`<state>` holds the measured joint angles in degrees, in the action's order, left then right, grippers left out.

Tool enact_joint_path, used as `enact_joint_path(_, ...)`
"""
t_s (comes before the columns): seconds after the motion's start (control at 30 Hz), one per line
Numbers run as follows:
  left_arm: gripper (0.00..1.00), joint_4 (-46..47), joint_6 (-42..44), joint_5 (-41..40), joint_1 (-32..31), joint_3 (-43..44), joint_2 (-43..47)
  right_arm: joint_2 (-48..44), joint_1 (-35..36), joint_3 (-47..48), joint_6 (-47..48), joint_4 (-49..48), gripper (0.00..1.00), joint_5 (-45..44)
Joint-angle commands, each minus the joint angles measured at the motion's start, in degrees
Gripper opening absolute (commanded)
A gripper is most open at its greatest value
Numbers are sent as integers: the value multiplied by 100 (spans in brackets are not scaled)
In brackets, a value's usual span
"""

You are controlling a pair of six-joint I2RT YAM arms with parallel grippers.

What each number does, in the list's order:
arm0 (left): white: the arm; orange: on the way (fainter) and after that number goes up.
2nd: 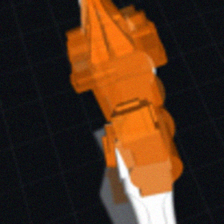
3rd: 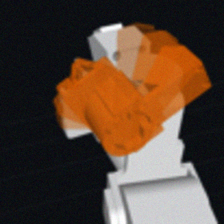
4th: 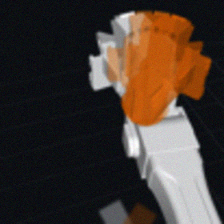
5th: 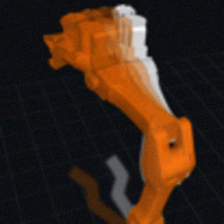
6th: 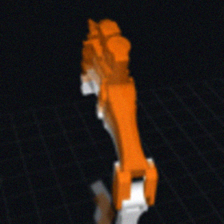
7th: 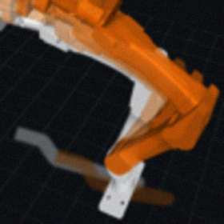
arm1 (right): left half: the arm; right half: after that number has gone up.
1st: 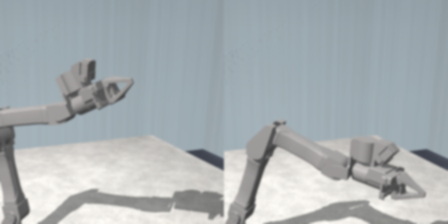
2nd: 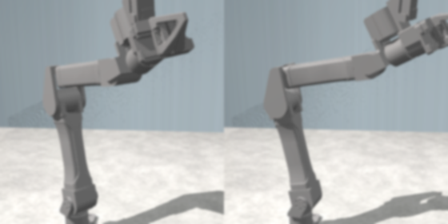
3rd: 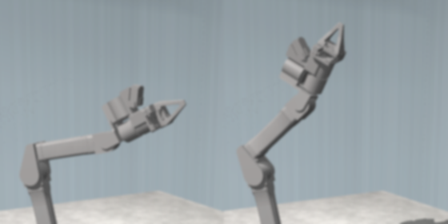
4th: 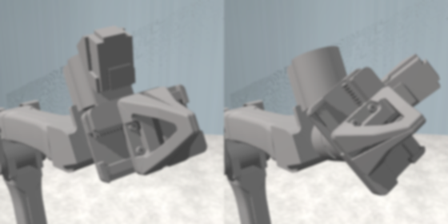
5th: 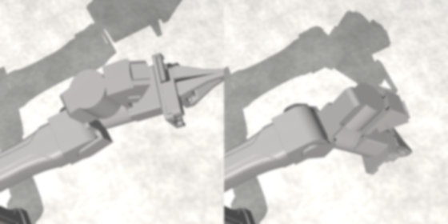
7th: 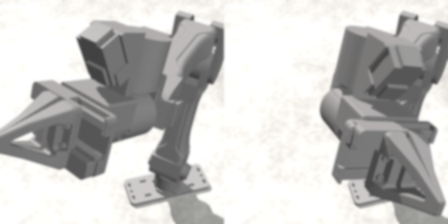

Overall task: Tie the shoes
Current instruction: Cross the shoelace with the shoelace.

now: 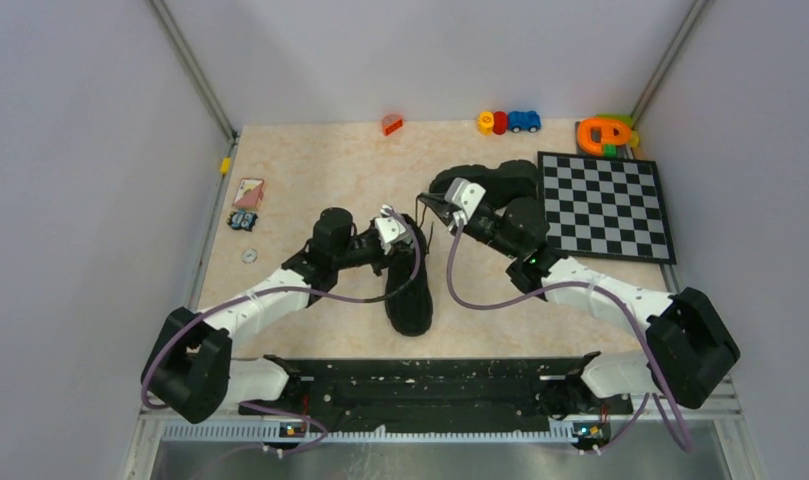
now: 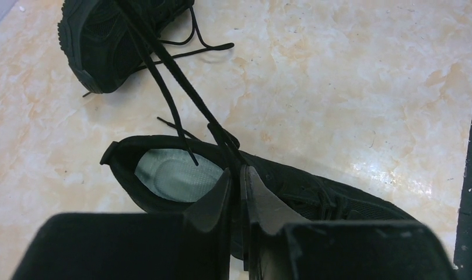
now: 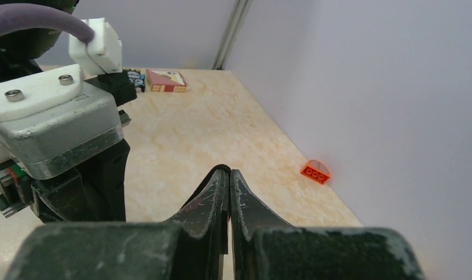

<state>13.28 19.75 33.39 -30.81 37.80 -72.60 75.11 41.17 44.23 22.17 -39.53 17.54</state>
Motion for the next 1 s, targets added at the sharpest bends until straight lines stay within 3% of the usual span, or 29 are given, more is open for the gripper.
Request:
enact_joint_path(0.0,11,233,99,-92,-21,-51,288,-34,-390,81,-985,-657,2,679)
enact_joint_path(0.3,0,313,80,-365,-22,-178,296,146,-747,371,-2579,-532,0,1734)
enact_joint_path(0.53,0,452,116,-346,-21,-199,227,415,-794,158,-3565,-1566,0,1990)
enact_joint_path(0.83,0,677,132,-248,-22,-502,464,846,-803,752,-2915,-1589,0,2164)
enact_joint_path(0.97,0,630,166,-200,-25,-504,465,1040,-803,952,-3116,-1766,0,2488)
